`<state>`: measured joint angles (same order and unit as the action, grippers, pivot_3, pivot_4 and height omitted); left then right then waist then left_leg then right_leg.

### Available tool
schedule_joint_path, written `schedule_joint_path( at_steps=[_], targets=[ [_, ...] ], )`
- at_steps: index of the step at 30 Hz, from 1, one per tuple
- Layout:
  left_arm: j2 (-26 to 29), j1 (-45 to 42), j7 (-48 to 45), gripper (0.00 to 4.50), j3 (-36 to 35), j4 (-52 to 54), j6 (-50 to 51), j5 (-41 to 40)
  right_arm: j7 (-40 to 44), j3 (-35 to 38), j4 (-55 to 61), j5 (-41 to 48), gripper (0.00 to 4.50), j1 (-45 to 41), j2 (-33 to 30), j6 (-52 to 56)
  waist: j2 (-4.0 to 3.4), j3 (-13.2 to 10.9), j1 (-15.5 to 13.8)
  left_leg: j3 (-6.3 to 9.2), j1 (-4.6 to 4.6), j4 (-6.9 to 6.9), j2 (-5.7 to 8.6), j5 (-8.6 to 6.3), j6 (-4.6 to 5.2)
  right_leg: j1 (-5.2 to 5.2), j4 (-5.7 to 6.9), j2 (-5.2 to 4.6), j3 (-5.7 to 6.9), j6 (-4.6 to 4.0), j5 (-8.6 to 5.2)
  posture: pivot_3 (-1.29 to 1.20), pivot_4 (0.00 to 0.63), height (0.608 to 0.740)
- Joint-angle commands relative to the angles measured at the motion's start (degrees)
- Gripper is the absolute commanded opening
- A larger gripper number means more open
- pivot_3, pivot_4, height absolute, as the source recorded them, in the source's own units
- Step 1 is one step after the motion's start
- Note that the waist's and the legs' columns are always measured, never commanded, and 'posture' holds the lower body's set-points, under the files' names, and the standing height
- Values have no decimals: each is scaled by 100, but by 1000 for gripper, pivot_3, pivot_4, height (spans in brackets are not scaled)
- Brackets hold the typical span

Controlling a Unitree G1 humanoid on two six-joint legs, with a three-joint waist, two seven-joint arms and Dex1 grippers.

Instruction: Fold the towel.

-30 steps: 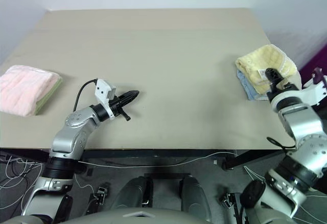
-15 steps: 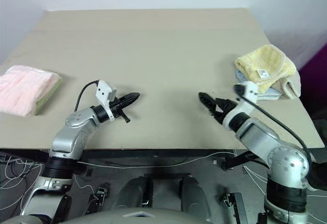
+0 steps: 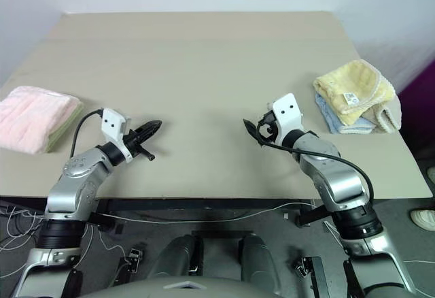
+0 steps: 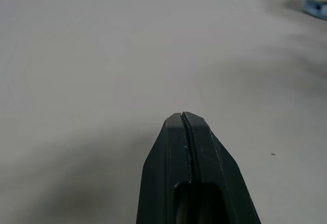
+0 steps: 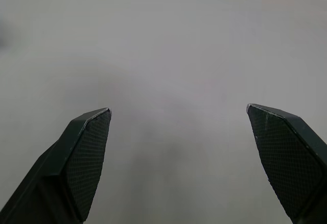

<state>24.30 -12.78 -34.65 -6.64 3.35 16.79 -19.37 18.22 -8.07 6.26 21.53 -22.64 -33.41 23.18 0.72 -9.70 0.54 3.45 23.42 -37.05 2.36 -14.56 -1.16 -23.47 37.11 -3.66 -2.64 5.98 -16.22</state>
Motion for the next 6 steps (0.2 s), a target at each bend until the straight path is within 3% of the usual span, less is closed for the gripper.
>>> schedule_joint_path(
  at_steps=[1, 6],
  targets=[
    [31, 172, 112, 0, -174, 338, 12, -67, 178, 204, -104, -275, 4465, -86, 120, -281, 0, 0, 6, 0, 0, 0, 0, 0, 0, 0, 0, -1, 0, 0, 0, 0, 150, 740],
    [102, 80, 137, 0, -209, 312, 66, -58, 399, 168, -18, -445, 4465, 53, 349, -370, 0, 0, 11, 1, 0, 2, -2, 0, -1, -2, 1, -4, -2, -1, 0, 0, 150, 740]
  ],
)
